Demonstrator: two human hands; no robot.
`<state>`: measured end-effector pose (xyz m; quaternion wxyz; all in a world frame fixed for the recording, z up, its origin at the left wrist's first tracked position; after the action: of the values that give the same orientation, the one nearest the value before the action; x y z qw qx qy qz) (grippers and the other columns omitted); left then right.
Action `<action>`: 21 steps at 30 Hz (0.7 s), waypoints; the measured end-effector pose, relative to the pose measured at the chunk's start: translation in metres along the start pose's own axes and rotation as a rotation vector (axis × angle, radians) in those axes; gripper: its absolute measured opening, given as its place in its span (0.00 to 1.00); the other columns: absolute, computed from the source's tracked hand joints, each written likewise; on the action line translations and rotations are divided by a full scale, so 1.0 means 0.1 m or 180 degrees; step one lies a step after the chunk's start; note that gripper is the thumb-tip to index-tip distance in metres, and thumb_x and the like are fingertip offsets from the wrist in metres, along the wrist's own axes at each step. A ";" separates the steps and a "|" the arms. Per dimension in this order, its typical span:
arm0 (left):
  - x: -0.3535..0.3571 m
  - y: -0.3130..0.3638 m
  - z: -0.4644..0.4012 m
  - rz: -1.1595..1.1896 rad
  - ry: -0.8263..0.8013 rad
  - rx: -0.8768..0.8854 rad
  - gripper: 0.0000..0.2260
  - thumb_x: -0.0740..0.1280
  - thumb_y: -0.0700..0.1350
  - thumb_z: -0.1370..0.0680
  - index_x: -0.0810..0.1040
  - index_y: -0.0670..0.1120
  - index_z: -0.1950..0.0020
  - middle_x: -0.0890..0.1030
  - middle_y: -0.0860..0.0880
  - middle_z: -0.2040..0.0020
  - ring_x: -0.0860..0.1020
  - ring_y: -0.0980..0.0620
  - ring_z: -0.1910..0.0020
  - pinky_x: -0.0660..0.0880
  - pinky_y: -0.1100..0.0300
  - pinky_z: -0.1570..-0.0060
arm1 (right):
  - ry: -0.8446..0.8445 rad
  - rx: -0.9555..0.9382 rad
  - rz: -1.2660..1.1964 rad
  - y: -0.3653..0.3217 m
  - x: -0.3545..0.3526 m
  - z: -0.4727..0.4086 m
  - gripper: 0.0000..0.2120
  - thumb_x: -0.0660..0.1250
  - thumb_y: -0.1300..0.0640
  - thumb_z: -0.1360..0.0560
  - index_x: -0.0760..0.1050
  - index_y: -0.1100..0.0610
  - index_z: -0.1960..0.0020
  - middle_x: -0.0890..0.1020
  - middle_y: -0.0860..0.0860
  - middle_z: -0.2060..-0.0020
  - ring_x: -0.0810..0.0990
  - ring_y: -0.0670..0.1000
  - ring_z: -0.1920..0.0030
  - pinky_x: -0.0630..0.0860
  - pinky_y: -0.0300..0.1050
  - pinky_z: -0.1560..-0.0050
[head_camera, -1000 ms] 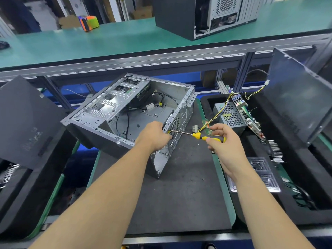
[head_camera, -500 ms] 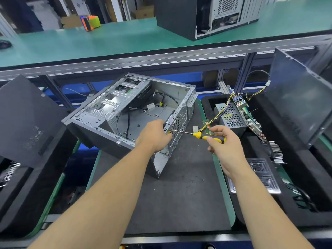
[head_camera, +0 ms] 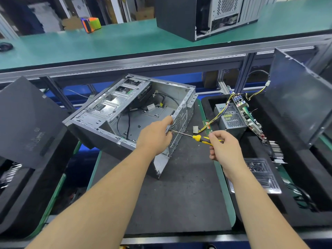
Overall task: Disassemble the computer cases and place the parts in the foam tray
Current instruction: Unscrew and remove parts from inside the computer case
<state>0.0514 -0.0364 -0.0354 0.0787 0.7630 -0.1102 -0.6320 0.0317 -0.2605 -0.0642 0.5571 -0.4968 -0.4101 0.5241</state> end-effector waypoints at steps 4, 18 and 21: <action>0.00 0.00 0.01 -0.0082 0.0030 0.0091 0.07 0.63 0.47 0.19 0.70 0.53 0.41 0.68 0.54 0.69 0.70 0.45 0.68 0.65 0.55 0.66 | -0.0165 -0.0107 -0.0277 -0.03 0.00 0.01 0.10 0.66 0.68 0.22 0.77 0.53 0.48 0.79 0.50 0.56 0.76 0.48 0.65 0.78 0.45 0.61; 0.05 -0.01 -0.01 -0.0205 0.0180 0.0118 0.03 0.65 0.47 0.20 0.75 0.53 0.48 0.67 0.55 0.72 0.73 0.42 0.67 0.63 0.57 0.68 | -0.0079 -0.0172 0.0255 -0.01 0.00 0.01 0.09 0.62 0.55 0.18 0.77 0.55 0.54 0.76 0.54 0.68 0.74 0.48 0.75 0.71 0.44 0.75; 0.05 0.01 -0.01 -0.0252 0.0183 0.0144 0.03 0.64 0.46 0.20 0.75 0.52 0.47 0.67 0.55 0.71 0.73 0.42 0.66 0.64 0.57 0.67 | -0.0024 -0.0402 0.0236 -0.06 0.00 0.03 0.05 0.65 0.60 0.20 0.77 0.53 0.54 0.79 0.49 0.65 0.75 0.45 0.73 0.76 0.44 0.70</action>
<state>0.0531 -0.0381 -0.0396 0.0395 0.7862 -0.0918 -0.6098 0.0296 -0.2597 -0.0575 0.5033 -0.5438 -0.4257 0.5194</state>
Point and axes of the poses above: each hand's wrist, its own z-axis away from the middle knuckle, its own x-axis out of the palm, y = z × x, the point moved 4 cm from there along -z, towards the middle knuckle
